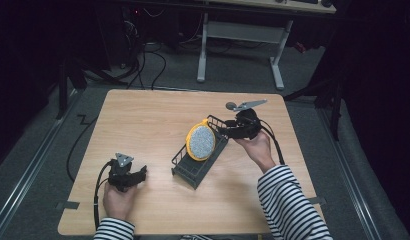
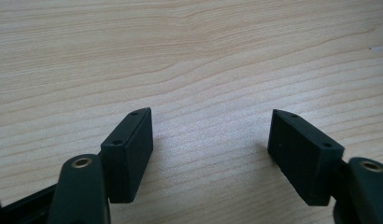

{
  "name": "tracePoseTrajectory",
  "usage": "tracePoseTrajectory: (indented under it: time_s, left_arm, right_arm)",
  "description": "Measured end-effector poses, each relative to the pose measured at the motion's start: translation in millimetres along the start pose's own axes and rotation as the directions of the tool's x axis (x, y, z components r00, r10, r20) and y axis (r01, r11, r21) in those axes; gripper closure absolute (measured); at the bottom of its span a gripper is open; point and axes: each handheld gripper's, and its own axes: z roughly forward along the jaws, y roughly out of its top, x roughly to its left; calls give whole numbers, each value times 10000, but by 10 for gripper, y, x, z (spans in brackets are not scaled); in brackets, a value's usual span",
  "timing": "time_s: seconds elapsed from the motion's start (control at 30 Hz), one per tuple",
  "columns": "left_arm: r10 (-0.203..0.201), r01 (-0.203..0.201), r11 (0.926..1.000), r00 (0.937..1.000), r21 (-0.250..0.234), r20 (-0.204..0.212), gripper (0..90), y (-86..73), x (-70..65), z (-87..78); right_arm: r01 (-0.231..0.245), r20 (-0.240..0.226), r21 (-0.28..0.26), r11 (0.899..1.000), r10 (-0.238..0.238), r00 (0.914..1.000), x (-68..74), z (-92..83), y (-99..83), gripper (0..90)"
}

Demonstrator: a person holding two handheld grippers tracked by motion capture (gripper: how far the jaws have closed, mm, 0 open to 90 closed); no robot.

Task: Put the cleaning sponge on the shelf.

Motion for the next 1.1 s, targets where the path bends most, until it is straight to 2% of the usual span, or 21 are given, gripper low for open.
tracePoseTrajectory:
  time_s: [0.1,0.33,0.47,0.5,0.67,0.93,1.1]
  left_arm:
    - [-4,4,10000,10000,-3,3,317,0,1,0]
    - [-3,3,10000,10000,-2,2,318,0,1,0]
    - [-4,4,10000,10000,-5,2,318,0,1,0]
    - [-4,4,10000,10000,-7,2,318,0,1,0]
    - [-1,1,10000,10000,-3,2,318,0,1,0]
    - [-11,11,10000,10000,-6,1,318,0,1,1]
    - [-16,16,10000,10000,-8,0,319,1,1,1]
  right_arm:
    - [-197,273,-226,9995,203,9994,-44,-151,-77,514]
    - [-443,569,-642,9969,480,9972,-106,-448,-255,520]
    - [-610,772,-801,9949,672,9947,-129,-580,-414,519]
    - [-792,731,-889,9929,858,9936,-141,-622,-468,518]
    - [-1150,796,-1097,9873,1240,9891,-194,-747,-644,519]
    - [-1320,1004,-1451,9806,1473,9840,-208,-929,-842,520]
    - [-1593,1000,-1610,9740,1766,9792,-227,-1012,-1015,520]
